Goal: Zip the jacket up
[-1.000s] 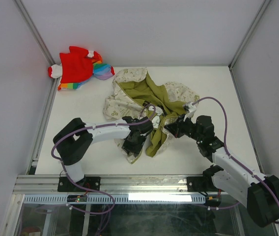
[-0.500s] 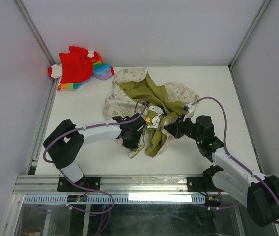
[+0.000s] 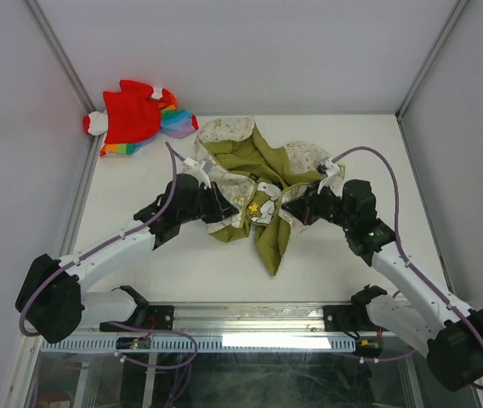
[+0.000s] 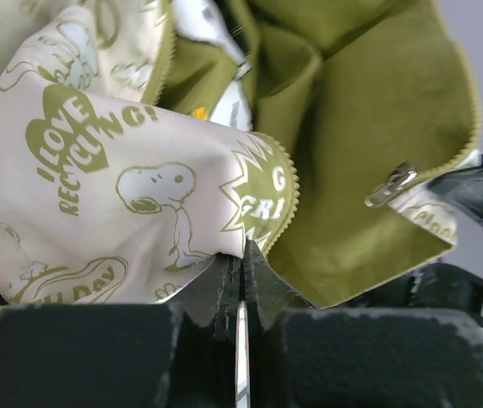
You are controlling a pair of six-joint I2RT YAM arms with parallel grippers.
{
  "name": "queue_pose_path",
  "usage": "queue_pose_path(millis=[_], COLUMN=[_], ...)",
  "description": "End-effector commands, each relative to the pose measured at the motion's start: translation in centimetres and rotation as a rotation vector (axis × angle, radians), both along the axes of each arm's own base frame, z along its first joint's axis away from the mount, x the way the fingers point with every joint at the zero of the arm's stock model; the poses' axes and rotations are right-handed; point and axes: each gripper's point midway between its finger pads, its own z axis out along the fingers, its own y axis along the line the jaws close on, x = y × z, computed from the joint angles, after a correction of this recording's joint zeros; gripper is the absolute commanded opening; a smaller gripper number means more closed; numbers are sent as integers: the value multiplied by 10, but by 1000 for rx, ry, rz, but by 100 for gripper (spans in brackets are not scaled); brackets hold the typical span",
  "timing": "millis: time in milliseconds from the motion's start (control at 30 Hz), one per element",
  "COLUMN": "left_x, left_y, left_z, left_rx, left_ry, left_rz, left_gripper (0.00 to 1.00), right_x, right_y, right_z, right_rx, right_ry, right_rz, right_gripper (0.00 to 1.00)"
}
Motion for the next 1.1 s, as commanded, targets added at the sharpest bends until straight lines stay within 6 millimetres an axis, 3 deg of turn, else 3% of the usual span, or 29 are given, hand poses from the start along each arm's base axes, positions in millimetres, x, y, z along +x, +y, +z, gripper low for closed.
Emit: queue_pose_path(millis=[0, 133, 400, 1067], left_x=[14, 10, 2, -24], left_y=[-17, -19, -16, -7], left_z=[73, 94, 100, 112], left_rx=[-287, -399, -492, -480], left_ry=[-215, -332, -469, -810], left_rz=[14, -10, -42, -141], left_gripper=[0, 0, 0, 0], right_x=[-7, -13, -36, -42], right_y=[18, 32, 60, 71], right_z=[28, 27, 31, 30], right_rx=[43, 78, 146, 251], right_ry=[-28, -25, -52, -61], right_rz=[149, 231, 391, 411], right_gripper=[0, 0, 0, 0])
